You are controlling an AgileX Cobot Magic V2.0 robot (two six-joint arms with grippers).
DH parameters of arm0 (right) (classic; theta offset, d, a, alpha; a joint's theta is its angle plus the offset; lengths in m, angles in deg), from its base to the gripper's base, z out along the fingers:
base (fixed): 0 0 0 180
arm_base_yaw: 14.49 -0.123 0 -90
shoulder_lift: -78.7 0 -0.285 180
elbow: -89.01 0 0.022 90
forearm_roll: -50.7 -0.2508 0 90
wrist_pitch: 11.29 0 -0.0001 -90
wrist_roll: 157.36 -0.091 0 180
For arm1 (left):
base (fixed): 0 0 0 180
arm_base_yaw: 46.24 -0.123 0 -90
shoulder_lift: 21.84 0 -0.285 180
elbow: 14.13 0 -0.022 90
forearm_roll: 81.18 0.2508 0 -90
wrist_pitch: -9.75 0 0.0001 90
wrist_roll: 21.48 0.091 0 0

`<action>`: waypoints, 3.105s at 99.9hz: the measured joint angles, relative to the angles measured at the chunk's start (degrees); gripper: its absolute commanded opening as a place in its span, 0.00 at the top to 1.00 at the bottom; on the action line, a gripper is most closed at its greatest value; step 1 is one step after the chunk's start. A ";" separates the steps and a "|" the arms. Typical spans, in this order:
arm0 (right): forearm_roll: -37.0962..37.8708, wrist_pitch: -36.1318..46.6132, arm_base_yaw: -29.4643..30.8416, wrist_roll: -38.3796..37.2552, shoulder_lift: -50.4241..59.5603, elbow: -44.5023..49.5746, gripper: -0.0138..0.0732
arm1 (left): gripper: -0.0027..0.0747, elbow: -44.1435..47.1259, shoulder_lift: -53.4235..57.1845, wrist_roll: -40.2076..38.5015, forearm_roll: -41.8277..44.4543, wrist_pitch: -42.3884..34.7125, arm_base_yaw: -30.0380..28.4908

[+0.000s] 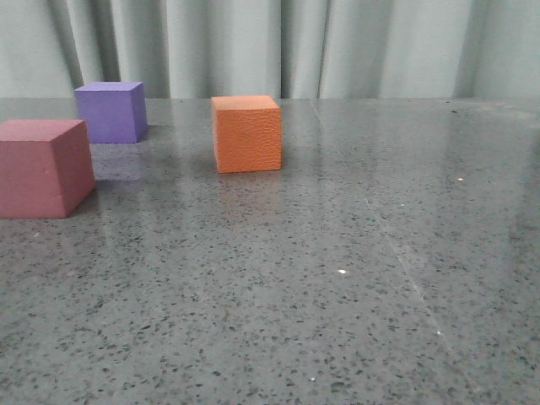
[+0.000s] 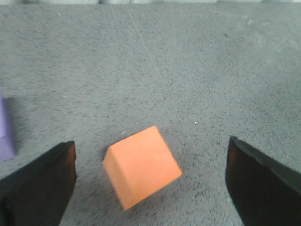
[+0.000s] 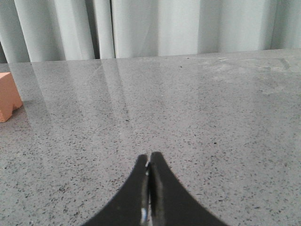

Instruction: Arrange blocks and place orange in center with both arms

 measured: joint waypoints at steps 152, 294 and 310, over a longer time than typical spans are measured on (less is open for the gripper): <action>0.00 0.00 0.00 0.00 0.00 0.00 0.92 | 0.19 -8.77 -17.71 -30.82 22.08 5.72 6.89; 0.00 0.00 0.00 0.00 0.00 0.00 0.92 | 0.55 -8.99 -9.73 -31.52 31.42 10.88 6.50; 0.00 0.00 0.00 0.00 0.00 0.00 0.92 | 0.55 -8.12 -7.99 -29.31 31.65 12.79 3.78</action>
